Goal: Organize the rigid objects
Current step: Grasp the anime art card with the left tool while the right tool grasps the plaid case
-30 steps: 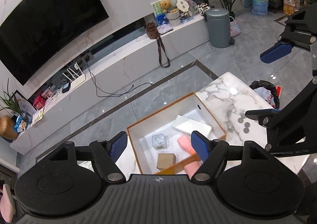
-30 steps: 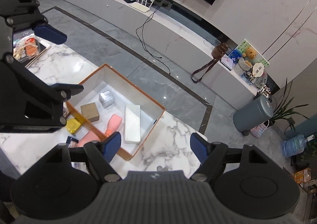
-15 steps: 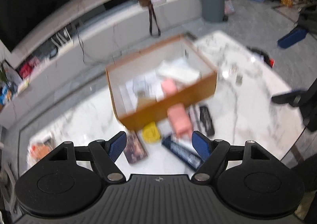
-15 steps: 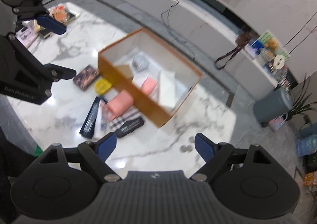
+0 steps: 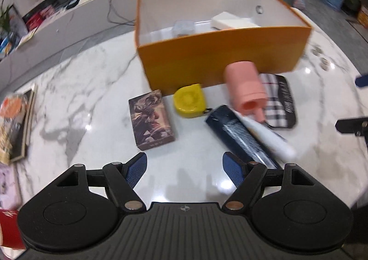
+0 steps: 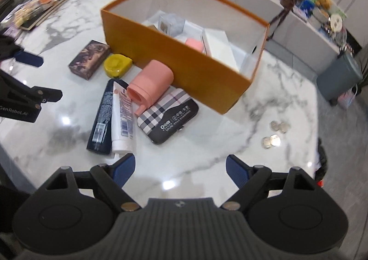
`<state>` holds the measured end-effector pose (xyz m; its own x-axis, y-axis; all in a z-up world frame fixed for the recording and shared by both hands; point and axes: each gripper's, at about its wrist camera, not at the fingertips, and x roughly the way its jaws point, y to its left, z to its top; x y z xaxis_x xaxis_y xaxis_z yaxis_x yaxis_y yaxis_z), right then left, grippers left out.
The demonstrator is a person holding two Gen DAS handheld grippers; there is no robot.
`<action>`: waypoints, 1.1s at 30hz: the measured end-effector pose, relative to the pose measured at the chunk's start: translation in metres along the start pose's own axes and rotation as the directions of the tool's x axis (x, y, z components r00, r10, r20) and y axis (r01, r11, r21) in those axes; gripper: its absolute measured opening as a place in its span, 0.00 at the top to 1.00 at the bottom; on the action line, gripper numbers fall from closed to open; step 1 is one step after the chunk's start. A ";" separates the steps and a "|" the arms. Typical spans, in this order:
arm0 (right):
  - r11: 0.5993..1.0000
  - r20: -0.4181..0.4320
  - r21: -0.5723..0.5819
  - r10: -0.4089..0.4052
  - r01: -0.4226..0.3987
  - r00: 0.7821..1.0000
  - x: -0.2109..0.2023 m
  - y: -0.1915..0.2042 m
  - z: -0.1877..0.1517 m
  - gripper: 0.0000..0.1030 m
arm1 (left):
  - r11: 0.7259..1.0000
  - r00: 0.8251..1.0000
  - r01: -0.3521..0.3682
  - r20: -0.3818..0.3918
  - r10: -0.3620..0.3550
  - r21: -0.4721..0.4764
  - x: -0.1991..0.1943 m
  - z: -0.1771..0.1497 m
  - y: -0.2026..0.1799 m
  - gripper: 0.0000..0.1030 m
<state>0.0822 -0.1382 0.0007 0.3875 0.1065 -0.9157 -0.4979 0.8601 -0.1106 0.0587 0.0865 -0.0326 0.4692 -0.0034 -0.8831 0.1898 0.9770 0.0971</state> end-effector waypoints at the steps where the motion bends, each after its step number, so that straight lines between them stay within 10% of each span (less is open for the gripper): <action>1: 1.000 0.002 0.022 0.002 -0.002 1.000 0.008 0.000 0.001 0.18 | 1.000 1.000 -0.001 0.005 0.001 -0.017 0.007 0.000 0.005 0.14; 13: 0.947 0.008 0.320 0.003 -0.005 1.000 0.080 -0.022 0.032 0.18 | 0.990 1.000 -0.014 0.004 0.015 -0.144 0.070 0.024 0.045 0.15; 23: 0.812 0.011 0.582 0.033 -0.034 0.999 0.116 -0.029 0.037 0.22 | 0.986 1.000 0.014 0.018 -0.011 -0.168 0.090 0.031 0.058 0.14; 33: 0.865 -0.025 0.501 -0.009 0.021 1.000 0.135 -0.008 0.044 0.20 | 0.987 0.999 0.035 0.017 -0.033 -0.157 0.101 0.029 0.059 0.17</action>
<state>0.1723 -0.1089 -0.1050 0.3729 0.0860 -0.9239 -0.0346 0.9963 0.0788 0.1419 0.1374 -0.1026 0.4770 -0.0388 -0.8780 0.0678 0.9977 -0.0072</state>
